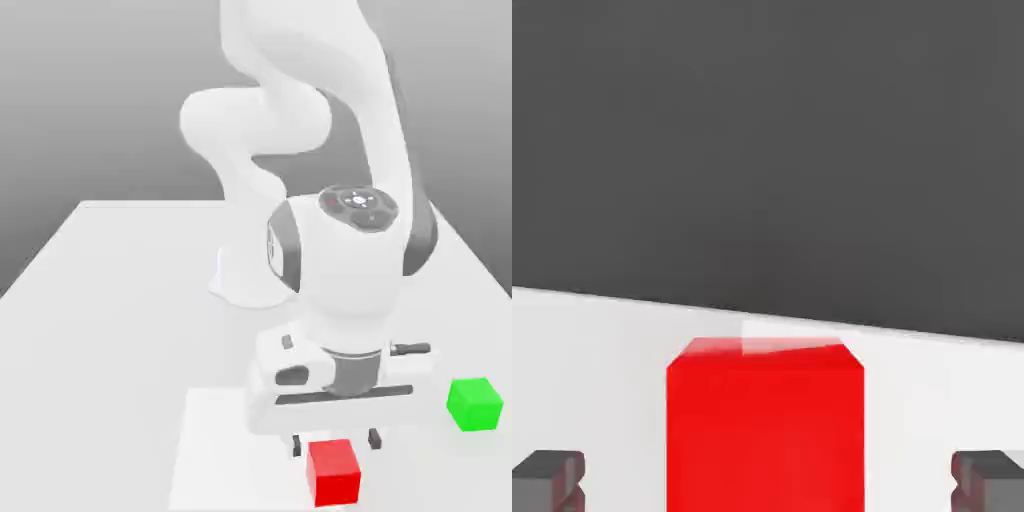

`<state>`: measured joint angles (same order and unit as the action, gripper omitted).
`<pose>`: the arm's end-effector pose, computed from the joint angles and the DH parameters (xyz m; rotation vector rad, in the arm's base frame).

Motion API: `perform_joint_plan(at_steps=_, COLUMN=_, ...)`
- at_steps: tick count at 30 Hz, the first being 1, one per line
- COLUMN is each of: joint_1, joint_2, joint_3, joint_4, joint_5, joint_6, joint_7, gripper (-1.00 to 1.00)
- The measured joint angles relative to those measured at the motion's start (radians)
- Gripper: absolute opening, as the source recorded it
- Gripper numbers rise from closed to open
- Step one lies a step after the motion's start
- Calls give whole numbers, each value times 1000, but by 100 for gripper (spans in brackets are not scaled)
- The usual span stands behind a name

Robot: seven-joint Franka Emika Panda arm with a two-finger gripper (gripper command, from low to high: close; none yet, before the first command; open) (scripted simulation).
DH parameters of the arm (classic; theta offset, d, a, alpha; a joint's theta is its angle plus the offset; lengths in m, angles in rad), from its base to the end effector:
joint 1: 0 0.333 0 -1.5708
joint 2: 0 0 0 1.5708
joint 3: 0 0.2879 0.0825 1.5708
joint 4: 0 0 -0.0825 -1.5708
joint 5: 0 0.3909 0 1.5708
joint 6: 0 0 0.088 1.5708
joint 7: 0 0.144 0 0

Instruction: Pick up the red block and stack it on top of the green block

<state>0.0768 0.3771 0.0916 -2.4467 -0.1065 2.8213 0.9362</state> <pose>0.4628 0.0883 0.0814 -2.9649 1.0373 -0.0007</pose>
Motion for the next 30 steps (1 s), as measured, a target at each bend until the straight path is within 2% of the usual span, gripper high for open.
perform_joint_plan(at_steps=6, joint_1=2, joint_2=15, joint_3=-3, joint_4=2, joint_5=-5, joint_6=13, joint_7=4, gripper=-100)
perform_joint_plan(at_steps=11, joint_1=-17, joint_2=-116, joint_3=24, joint_4=-19, joint_5=34, joint_6=-97, joint_7=-25, gripper=-100)
perform_joint_plan(at_steps=19, joint_1=167, joint_2=-276, joint_3=272, joint_4=-83, joint_5=46, joint_6=-197, joint_7=-217, gripper=-100)
perform_joint_plan(at_steps=21, joint_1=215, joint_2=-249, joint_3=301, joint_4=-86, joint_5=5, joint_6=-171, joint_7=-224, gripper=-100)
perform_joint_plan(at_steps=24, joint_1=258, joint_2=-154, joint_3=261, joint_4=-81, joint_5=-89, joint_6=-89, joint_7=-167, gripper=-100)
perform_joint_plan(at_steps=25, joint_1=271, joint_2=-125, joint_3=245, joint_4=-80, joint_5=-116, joint_6=-65, joint_7=-148, gripper=100)
perform_joint_plan(at_steps=30, joint_1=271, joint_2=-125, joint_3=245, joint_4=-80, joint_5=-116, joint_6=-65, joint_7=-148, gripper=100)
